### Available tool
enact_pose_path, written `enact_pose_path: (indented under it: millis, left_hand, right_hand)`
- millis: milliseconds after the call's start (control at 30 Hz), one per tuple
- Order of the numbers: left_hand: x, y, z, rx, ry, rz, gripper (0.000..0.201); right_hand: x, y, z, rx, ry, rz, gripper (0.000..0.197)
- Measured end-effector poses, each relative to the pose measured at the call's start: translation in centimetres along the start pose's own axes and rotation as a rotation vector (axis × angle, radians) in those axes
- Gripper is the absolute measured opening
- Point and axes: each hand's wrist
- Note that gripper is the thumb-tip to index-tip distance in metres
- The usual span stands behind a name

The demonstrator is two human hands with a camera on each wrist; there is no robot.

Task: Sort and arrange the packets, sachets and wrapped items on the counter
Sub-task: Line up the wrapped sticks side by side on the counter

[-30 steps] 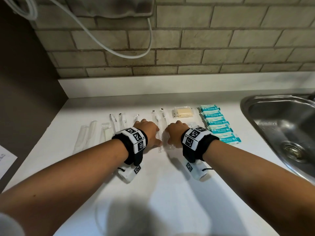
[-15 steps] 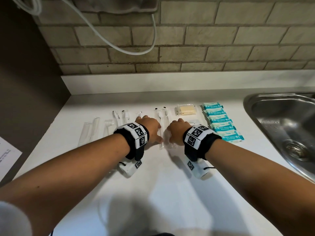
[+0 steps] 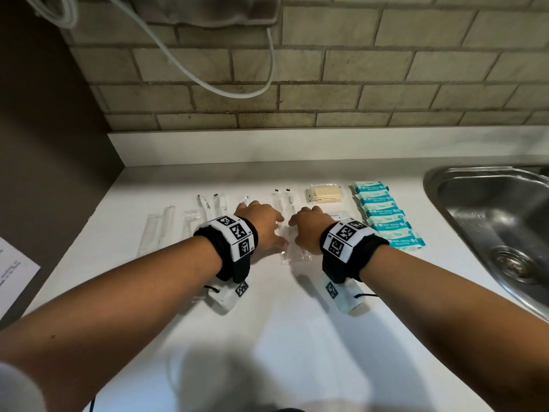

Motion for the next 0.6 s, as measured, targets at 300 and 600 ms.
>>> enact_pose_path:
  millis: [300,600]
  left_hand:
    - [-2.5,-5.6,2.2,-0.124,0.065,-0.075,0.06]
    - [-1.9,-8.4,4.6,-0.122,-0.006,-0.081,0.052]
  right_hand:
    - [-0.8,-3.9,-0.5,-0.189,0.063,-0.005,0.048]
    - [-0.4,-8.3,-1.7,-0.223,0.04,0.089,0.051]
Point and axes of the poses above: each hand's wrist, its own z-axis away from the middle knuckle, its own x-axis out of the palm, y = z × x, and after that the axes turned 15 degrees about z, right-handed
